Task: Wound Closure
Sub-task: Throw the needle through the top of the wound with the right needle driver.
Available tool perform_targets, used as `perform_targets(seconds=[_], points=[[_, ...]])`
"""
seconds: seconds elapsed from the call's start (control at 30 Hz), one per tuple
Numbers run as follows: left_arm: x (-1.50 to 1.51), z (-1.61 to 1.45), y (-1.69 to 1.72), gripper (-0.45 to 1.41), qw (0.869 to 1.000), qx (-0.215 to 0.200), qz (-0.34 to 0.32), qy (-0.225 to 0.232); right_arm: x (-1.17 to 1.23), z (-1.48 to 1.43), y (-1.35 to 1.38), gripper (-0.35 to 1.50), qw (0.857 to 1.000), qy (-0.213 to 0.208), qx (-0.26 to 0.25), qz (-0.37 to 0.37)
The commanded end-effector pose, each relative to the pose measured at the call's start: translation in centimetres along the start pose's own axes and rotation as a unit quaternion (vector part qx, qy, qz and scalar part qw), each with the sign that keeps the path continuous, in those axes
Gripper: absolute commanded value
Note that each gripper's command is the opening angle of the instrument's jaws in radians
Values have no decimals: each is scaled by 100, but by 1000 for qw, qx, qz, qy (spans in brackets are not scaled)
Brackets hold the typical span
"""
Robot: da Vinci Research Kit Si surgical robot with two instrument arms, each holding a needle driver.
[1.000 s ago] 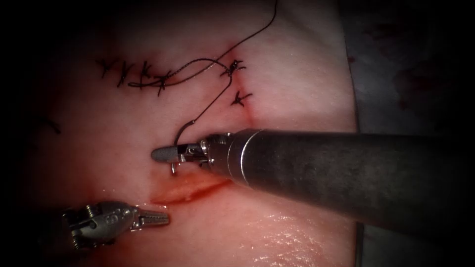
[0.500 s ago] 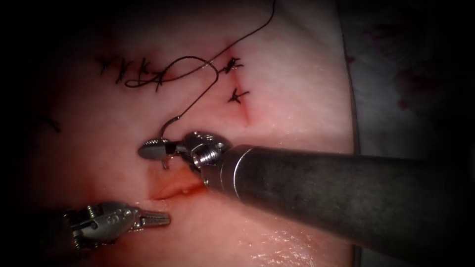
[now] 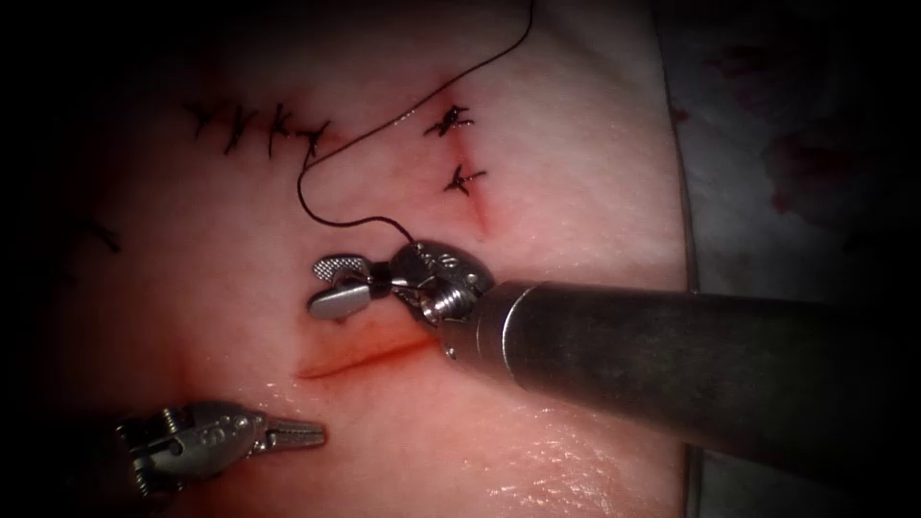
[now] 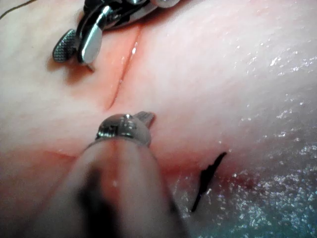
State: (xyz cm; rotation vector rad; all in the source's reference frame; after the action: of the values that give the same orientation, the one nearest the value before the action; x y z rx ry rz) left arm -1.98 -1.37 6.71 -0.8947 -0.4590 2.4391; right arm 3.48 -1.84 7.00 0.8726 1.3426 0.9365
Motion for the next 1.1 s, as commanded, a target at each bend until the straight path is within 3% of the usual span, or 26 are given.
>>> perform_targets(seconds=[0.03, 0.07, 0.1, 0.23, 0.37, 0.43, 0.57, 0.67, 0.7, 0.77, 0.87, 1.1], points=[[0, 9, -1, -45, 1000, 0, 2, 0, 3, 3, 10, 73, 1000, 0, 1, -4], [0, 10, -1, -45, 1000, 0, 1, 0, 8, -2, 15, 98, 999, -1, 8, -37], [1, 10, -1, -45, 1000, 0, 1, 0, 10, -2, 16, 105, 999, 4, 14, -45], [2, 11, -1, -45, 1000, 0, 0, 1, 13, 1, 18, 100, 994, 37, 59, -87], [0, 10, -1, -45, 1000, -1, 1, 1, 12, 16, 14, 75, 979, 77, 113, -149], [-1, 9, -1, -45, 1000, -2, 2, 1, 11, 21, 11, 58, 974, 75, 140, -164], [-2, 8, -1, -45, 1000, -2, 2, 1, 12, 25, 10, 51, 967, 75, 159, -187], [-2, 8, -1, -45, 1000, -2, 2, 1, 15, 27, 11, 36, 962, 78, 161, -205], [-2, 8, -1, -45, 1000, -2, 2, 1, 17, 26, 11, 21, 959, 82, 159, -220], [-2, 8, -1, -45, 1000, -2, 2, 1, 18, 26, 10, 11, 958, 83, 159, -222], [-2, 8, -1, -45, 1000, -2, 2, 1, 25, 25, 5, -35, 956, 89, 158, -232], [-1, 9, -1, -45, 1000, -1, 2, 1, 26, 30, -7, -35, 952, 91, 171, -237]])
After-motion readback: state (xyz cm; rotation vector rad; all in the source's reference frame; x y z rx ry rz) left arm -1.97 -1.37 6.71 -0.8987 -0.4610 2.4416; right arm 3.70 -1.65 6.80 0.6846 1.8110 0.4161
